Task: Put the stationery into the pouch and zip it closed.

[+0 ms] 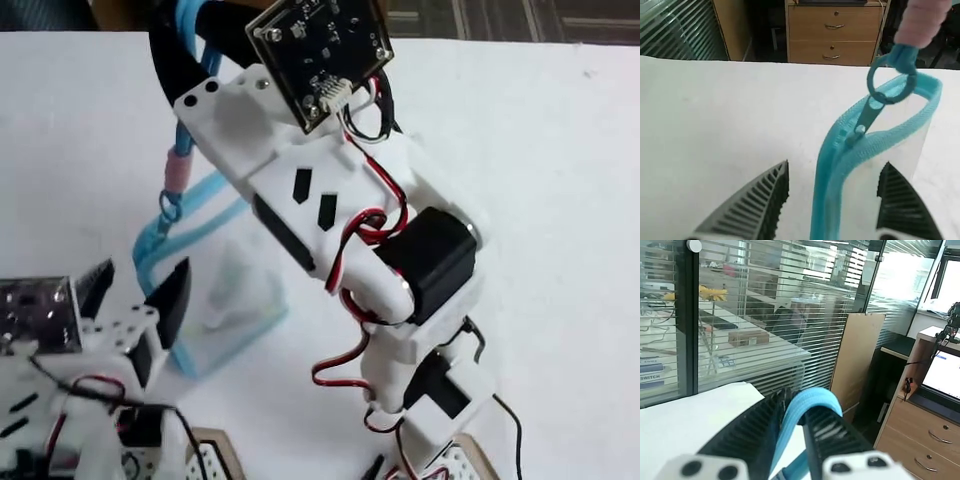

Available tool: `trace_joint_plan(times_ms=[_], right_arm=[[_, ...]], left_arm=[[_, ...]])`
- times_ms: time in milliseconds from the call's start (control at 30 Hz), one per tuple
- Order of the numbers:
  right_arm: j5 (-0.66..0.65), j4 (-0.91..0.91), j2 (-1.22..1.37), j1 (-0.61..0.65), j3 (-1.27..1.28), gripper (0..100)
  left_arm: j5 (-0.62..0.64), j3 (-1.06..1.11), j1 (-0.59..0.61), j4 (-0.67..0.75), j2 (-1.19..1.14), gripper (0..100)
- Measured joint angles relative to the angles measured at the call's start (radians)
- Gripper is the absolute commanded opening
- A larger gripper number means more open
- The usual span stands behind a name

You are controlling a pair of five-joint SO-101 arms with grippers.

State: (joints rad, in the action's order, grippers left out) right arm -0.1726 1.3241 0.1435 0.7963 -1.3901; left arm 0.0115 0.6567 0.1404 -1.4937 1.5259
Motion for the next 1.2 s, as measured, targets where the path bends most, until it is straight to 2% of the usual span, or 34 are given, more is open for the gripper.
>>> trace_joint_plan(times_ms=[133, 267, 333, 500, 633, 900, 1067, 1200], right_arm=[[0.0, 0.0, 0.0, 0.0, 0.0, 1.6], [0.0, 0.0, 0.0, 0.0, 0.0, 1.6], [0.0, 0.0, 0.0, 0.0, 0.0, 1.6], [0.0, 0.0, 0.0, -0.04, 0.0, 1.6], [0.0, 0.0, 0.0, -0.114, 0.0, 1.6], [0.005, -0.005, 0.135, -0.316, 0.0, 1.6], [0.127, -0.158, 0.345, -0.474, 0.0, 1.6], [0.167, -0.288, 0.525, -0.542, 0.0, 1.6]], left_arm=[[-0.032, 0.083, -0.015, 0.063, -0.002, 19], [-0.103, 0.064, -0.089, 0.052, -0.002, 5], [-0.147, 0.023, -0.15, 0.028, -0.002, 2], [-0.193, -0.11, -0.327, -0.064, -0.002, 2], [-0.193, -0.184, -0.404, -0.129, -0.002, 2], [-0.196, -0.258, -0.423, -0.224, -0.002, 2], [-0.166, -0.37, -0.423, -0.281, -0.002, 2], [-0.149, -0.417, -0.423, -0.29, -0.017, 2]])
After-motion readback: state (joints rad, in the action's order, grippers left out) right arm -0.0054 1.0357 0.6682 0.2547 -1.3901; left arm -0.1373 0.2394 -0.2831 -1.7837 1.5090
